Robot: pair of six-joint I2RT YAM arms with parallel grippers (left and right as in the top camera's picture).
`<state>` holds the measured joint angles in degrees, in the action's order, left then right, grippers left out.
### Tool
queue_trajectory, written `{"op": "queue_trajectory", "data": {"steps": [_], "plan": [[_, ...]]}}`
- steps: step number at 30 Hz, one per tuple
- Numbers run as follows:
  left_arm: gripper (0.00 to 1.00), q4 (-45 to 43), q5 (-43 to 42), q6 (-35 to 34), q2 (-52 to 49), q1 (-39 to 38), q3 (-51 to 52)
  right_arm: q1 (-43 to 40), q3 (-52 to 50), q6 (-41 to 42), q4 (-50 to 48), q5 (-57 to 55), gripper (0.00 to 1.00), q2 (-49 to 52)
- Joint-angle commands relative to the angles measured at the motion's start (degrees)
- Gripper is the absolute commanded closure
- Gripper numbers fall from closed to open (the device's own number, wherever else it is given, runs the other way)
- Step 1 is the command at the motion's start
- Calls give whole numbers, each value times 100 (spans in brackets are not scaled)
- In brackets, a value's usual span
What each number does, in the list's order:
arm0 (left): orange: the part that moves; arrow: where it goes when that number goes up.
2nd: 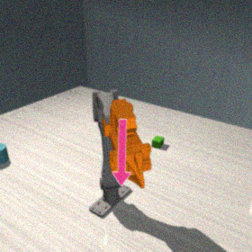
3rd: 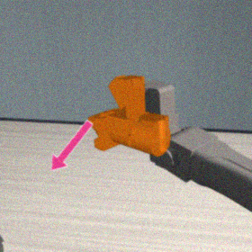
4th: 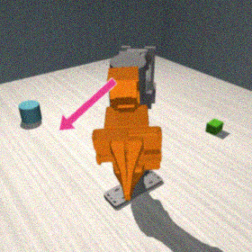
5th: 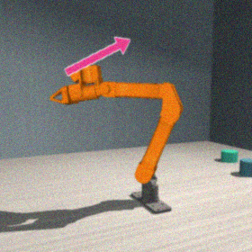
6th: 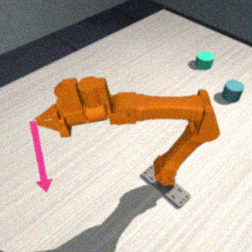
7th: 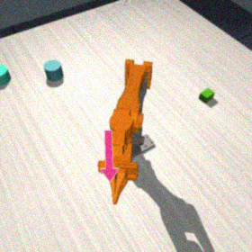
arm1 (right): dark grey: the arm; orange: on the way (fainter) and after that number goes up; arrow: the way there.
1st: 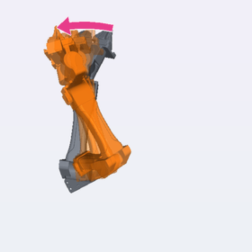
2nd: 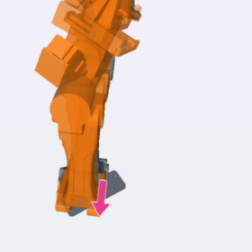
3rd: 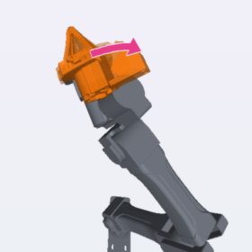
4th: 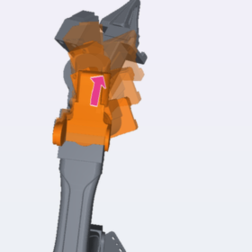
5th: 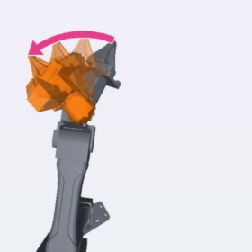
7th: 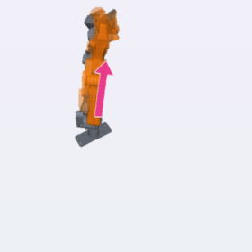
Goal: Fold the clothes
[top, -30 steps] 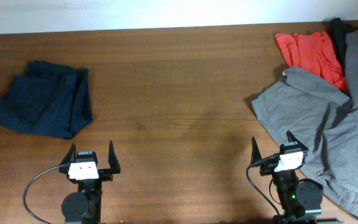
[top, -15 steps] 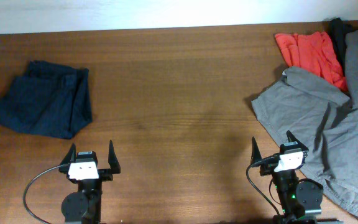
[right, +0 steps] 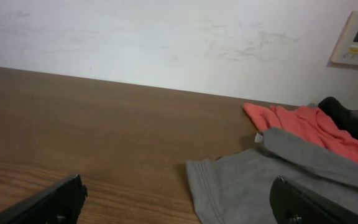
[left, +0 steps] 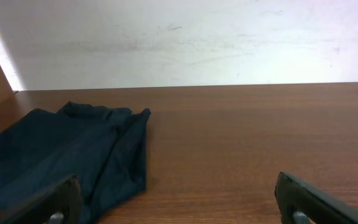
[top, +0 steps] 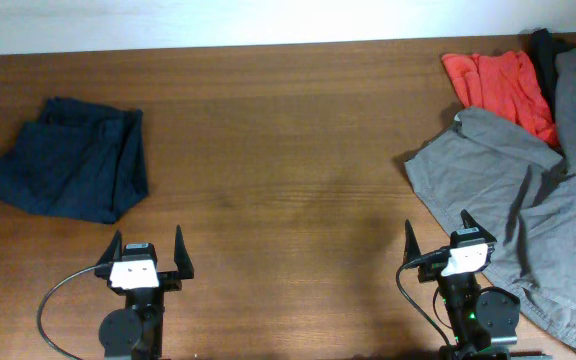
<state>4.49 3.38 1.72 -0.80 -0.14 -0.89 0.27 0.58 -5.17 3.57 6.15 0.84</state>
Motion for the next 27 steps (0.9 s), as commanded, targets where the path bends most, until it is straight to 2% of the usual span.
{"op": "queue_trajectory", "data": {"steps": [1, 27], "plan": [[1, 4, -63, 90, 50, 13, 37, -35, -26, -39, 28, 76, 1, -42], [1, -214, -175, 11, 50, 13, 33, -35, -26, 157, 20, 68, 1, -42]]}}
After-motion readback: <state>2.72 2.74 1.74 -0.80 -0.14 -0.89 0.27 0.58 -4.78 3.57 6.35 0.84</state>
